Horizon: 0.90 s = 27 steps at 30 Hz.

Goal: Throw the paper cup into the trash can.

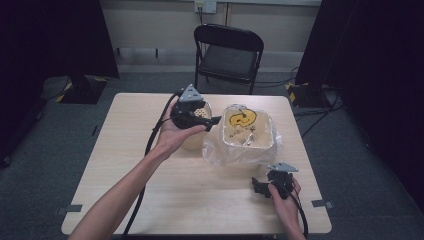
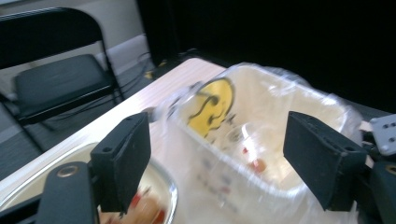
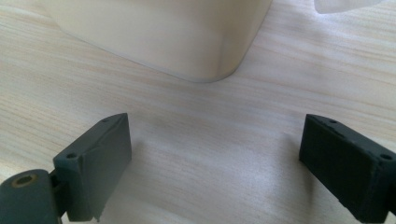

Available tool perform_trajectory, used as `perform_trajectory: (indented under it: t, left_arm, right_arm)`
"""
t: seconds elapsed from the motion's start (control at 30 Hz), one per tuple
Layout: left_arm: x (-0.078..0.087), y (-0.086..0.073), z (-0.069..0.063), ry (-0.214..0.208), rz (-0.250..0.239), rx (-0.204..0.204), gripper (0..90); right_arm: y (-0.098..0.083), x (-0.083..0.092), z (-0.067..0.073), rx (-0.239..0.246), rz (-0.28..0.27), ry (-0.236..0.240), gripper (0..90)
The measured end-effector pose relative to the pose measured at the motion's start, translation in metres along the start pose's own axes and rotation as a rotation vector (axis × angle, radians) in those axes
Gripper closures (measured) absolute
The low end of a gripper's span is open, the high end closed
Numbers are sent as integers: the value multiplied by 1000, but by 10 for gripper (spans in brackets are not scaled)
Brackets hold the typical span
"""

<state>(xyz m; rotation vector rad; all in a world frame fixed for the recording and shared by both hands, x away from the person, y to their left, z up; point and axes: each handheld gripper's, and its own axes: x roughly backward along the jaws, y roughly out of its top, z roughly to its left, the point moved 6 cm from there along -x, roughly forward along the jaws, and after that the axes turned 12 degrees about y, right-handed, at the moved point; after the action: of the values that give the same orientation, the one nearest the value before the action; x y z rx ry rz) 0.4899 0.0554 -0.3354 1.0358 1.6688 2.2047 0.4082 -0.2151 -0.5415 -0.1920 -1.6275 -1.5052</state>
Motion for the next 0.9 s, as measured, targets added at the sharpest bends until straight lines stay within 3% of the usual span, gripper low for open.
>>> perform_trajectory:
  t: [0.13, 0.3, 0.5, 0.67, 0.9]
  left_arm:
    - [12, -13, 4, -10, 13, 14, 235]
    - [36, -36, 21, 19, 14, 34, 235]
    - [54, -65, 44, 80, 25, 88, 232]
    - [67, -97, 58, 119, 72, 113, 226]
    - [86, -125, 79, 189, 111, 161, 222]
  right_arm:
    - [0, 0, 0, 0, 0, 0, 82]
    - [0, 0, 0, 0, 0, 0, 83]
    - [0, 0, 0, 0, 0, 0, 83]
    - [0, 0, 0, 0, 0, 0, 82]
    - [0, 0, 0, 0, 0, 0, 82]
